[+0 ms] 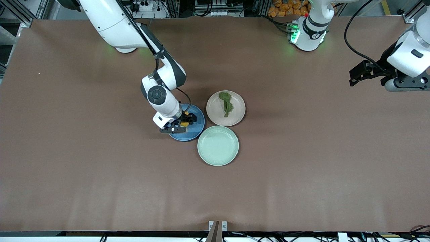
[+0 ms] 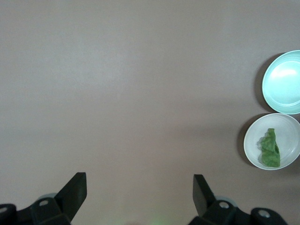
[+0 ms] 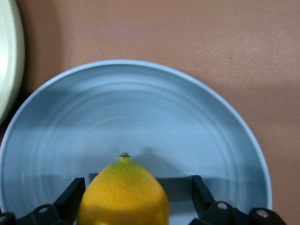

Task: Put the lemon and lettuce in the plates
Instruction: 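Open the right gripper to release the lemon on the plate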

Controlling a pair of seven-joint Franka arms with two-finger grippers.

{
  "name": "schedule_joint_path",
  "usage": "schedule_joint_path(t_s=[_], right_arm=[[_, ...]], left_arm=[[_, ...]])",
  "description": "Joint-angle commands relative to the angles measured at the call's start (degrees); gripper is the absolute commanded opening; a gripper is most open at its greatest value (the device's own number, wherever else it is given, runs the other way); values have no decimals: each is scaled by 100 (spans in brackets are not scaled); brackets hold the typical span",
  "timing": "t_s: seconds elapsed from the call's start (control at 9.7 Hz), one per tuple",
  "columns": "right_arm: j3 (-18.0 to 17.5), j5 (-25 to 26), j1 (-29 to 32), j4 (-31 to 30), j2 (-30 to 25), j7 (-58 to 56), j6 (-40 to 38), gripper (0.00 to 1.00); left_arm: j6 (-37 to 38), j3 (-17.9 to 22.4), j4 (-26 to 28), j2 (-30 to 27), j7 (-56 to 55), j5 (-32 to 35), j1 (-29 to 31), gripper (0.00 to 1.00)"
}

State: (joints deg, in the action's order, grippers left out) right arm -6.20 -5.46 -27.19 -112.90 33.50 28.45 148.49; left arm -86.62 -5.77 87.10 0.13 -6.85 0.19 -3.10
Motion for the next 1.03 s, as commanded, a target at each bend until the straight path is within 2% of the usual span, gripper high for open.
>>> schedule_joint_path(t_s=[0.0,0.21,0.41,0.72,0.93], right_arm=[[-31,-69,161,329,-1,12,-432,100],[-31,-69,258,1038,-10,46,-1633,100],[-13,-270,328,1733,-10,21,-2488,100],[-22,-271,740,2578,-10,-41,-3517,100],[-5,-219,1004,2930,-10,-434,-3958,100]], left_arm=[[145,58,-167,22,429,-63,11,100],[137,49,-167,22,430,-72,20,100],[110,49,-167,13,430,15,20,100],[110,5,-167,13,422,25,12,100],[110,5,-167,22,352,-1,20,100]])
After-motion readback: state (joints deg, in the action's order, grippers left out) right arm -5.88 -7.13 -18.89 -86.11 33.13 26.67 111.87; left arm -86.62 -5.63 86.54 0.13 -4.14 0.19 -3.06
